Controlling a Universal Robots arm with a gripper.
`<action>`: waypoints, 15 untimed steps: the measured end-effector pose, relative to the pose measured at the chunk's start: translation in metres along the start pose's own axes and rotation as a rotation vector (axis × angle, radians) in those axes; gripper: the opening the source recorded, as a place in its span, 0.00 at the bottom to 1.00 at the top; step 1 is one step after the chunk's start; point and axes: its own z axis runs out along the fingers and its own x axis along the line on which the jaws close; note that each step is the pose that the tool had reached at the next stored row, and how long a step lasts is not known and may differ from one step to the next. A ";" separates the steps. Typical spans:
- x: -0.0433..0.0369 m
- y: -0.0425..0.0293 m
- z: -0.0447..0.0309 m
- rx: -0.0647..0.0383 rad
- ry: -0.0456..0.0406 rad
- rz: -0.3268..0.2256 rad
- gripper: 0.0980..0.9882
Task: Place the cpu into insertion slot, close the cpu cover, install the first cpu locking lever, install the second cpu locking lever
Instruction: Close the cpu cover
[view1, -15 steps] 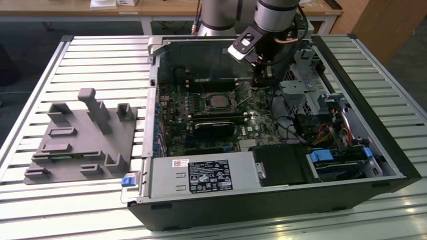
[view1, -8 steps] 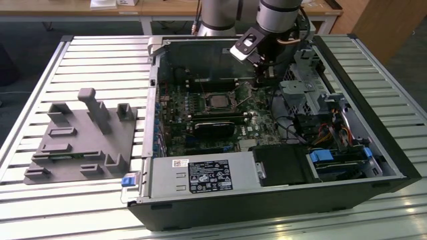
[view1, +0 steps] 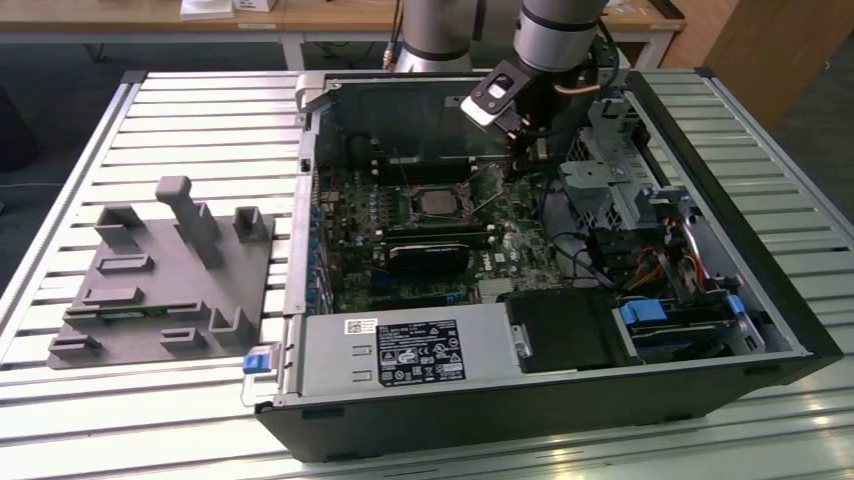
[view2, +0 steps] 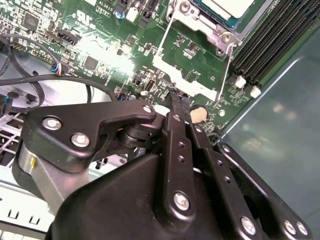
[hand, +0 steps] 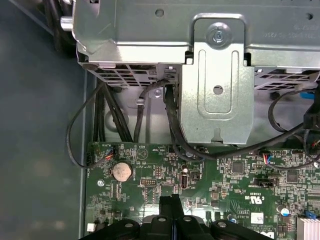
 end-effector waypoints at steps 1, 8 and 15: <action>0.0000 0.0003 0.0008 0.000 0.0001 0.000 0.01; -0.0001 -0.0022 0.0027 0.000 0.0001 0.000 0.01; 0.0000 -0.0147 0.0025 0.000 0.0001 0.000 0.01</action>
